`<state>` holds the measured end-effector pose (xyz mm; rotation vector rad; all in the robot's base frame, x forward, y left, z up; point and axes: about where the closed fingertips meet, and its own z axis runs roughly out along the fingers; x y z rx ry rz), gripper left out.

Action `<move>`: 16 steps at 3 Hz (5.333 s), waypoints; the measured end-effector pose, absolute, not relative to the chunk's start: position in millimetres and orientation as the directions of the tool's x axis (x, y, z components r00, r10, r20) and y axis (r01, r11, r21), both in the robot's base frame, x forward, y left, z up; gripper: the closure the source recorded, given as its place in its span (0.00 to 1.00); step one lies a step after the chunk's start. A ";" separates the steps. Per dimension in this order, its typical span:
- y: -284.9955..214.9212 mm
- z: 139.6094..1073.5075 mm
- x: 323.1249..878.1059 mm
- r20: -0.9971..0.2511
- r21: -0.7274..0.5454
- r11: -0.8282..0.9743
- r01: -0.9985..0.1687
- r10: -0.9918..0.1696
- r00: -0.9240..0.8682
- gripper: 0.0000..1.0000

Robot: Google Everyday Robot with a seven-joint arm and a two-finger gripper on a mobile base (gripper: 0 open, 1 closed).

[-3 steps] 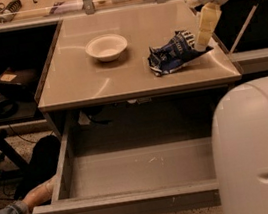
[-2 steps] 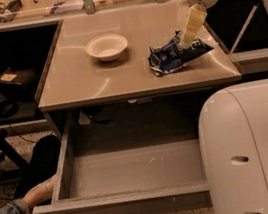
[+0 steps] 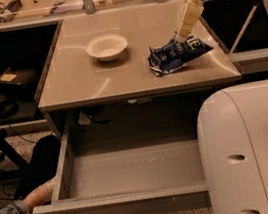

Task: Place blue chip bag into top drawer

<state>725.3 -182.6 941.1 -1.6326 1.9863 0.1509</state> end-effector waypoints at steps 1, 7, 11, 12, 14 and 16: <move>-222.0 914.6 731.4 -0.476 -0.230 0.343 -0.911 -0.856 -0.202 0.00; -216.7 866.1 748.4 -0.551 -0.212 0.275 -0.938 -0.826 -0.117 0.00; -206.2 856.1 757.3 -0.504 -0.214 0.261 -0.941 -0.855 -0.122 0.42; -206.2 856.1 757.3 -0.504 -0.214 0.261 -0.941 -0.855 -0.122 0.64; -220.3 869.1 738.7 -0.497 -0.192 0.273 -0.943 -0.855 -0.147 1.00; -287.3 943.7 655.6 -0.422 -0.206 0.400 -0.893 -0.860 -0.288 1.00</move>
Offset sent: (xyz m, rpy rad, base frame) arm 0.0769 -0.1665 -0.0469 0.1191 0.0804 -0.2463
